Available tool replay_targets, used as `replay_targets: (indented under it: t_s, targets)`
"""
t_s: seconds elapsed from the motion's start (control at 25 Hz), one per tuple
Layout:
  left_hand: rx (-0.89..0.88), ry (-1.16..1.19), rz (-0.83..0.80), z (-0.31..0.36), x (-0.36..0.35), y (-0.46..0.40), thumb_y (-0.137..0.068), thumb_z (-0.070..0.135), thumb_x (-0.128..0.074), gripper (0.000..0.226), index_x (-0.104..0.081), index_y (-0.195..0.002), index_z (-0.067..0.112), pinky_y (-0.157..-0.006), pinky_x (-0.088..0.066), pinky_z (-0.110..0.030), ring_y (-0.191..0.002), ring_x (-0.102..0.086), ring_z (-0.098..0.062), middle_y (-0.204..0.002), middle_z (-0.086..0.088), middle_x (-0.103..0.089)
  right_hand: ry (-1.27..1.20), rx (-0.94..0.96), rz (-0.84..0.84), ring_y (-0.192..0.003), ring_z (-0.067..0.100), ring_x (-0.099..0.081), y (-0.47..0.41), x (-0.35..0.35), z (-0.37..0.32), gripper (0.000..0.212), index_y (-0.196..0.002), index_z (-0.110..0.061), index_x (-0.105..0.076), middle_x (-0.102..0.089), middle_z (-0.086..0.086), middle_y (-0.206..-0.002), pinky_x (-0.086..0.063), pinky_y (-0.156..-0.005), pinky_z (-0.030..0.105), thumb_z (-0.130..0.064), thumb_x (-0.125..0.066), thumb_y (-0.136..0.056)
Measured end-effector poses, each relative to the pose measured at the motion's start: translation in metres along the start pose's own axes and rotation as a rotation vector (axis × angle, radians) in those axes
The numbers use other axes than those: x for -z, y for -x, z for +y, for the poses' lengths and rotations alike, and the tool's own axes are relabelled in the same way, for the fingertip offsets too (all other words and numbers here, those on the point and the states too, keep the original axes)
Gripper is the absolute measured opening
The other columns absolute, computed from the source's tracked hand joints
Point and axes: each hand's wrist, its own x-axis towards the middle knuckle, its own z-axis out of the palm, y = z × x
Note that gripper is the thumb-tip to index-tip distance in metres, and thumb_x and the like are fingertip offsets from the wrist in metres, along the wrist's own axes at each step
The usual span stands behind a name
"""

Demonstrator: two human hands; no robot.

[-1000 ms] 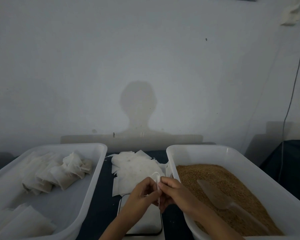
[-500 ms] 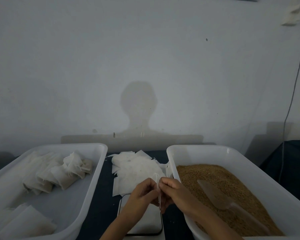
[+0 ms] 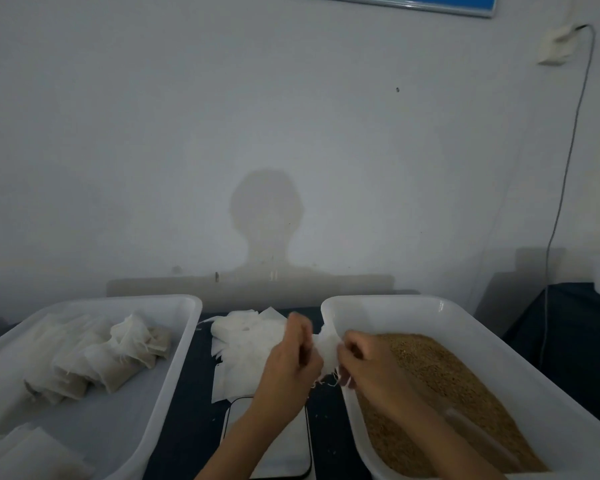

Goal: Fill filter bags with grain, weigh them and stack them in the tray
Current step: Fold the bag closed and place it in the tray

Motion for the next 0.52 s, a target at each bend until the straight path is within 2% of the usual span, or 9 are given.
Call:
replay_targets:
  t_s: [0.08, 0.16, 0.2, 0.32, 0.44, 0.52]
  targets:
    - [-0.148, -0.108, -0.045, 0.013, -0.010, -0.016, -0.094, -0.001, -0.044, 0.021, -0.046, -0.079, 0.012, -0.060, -0.044, -0.030, -0.064, -0.050, -0.021, -0.073, -0.008, -0.049, 0.082, 0.021, 0.118, -0.051, 0.004, -0.051, -0.002, 0.025, 0.003, 0.024, -0.076, -0.006, -0.056, -0.060, 0.007, -0.067, -0.042, -0.051, 0.017, -0.019, -0.052, -0.095]
    - [-0.247, -0.201, -0.086, 0.026, -0.025, -0.028, -0.095, 0.001, -0.043, 0.024, -0.053, -0.076, 0.011, -0.057, -0.034, -0.016, -0.063, -0.044, -0.012, -0.076, 0.002, -0.043, 0.099, -0.014, 0.195, -0.057, 0.017, -0.052, -0.002, 0.046, 0.012, 0.027, -0.074, 0.003, -0.056, -0.061, 0.019, -0.071, -0.041, -0.056, 0.029, -0.017, -0.054, -0.092]
    - [-0.275, -0.211, -0.096, 0.031, -0.035, -0.031, -0.095, 0.002, -0.043, 0.022, -0.052, -0.077, 0.010, -0.055, -0.030, -0.015, -0.062, -0.041, -0.011, -0.075, 0.004, -0.042, 0.090, -0.063, 0.199, -0.059, 0.021, -0.054, -0.001, 0.054, 0.018, 0.028, -0.074, 0.005, -0.057, -0.063, 0.020, -0.072, -0.042, -0.058, 0.032, -0.017, -0.054, -0.090]
    - [-0.284, -0.186, -0.132, 0.037, -0.067, -0.032, -0.093, 0.002, -0.043, 0.015, -0.051, -0.084, 0.010, -0.054, -0.029, -0.017, -0.062, -0.040, -0.011, -0.073, 0.006, -0.041, 0.085, -0.216, 0.175, -0.057, 0.021, -0.056, 0.005, 0.071, 0.040, 0.029, -0.074, 0.005, -0.062, -0.061, 0.012, -0.062, -0.042, -0.057, 0.031, -0.019, -0.053, -0.089]
    - [-0.267, -0.226, -0.224, 0.031, -0.094, -0.027, -0.093, 0.008, -0.046, 0.018, -0.063, -0.088, 0.009, -0.068, -0.041, -0.025, -0.074, -0.048, -0.013, -0.085, 0.001, -0.050, 0.068, -0.349, 0.186, -0.054, 0.015, -0.056, 0.009, 0.086, 0.063, 0.027, -0.066, -0.003, -0.063, -0.061, 0.005, -0.059, -0.043, -0.057, 0.028, -0.016, -0.053, -0.087]
    - [-0.243, -0.275, -0.300, 0.027, -0.107, -0.023, -0.094, 0.021, -0.048, 0.019, -0.062, -0.091, 0.010, -0.073, -0.042, -0.027, -0.082, -0.047, -0.012, -0.093, 0.000, -0.051, 0.014, -0.441, 0.117, -0.048, 0.011, -0.055, 0.012, 0.095, 0.074, 0.027, -0.059, -0.010, -0.062, -0.063, 0.001, -0.054, -0.043, -0.053, 0.025, -0.013, -0.054, -0.085]
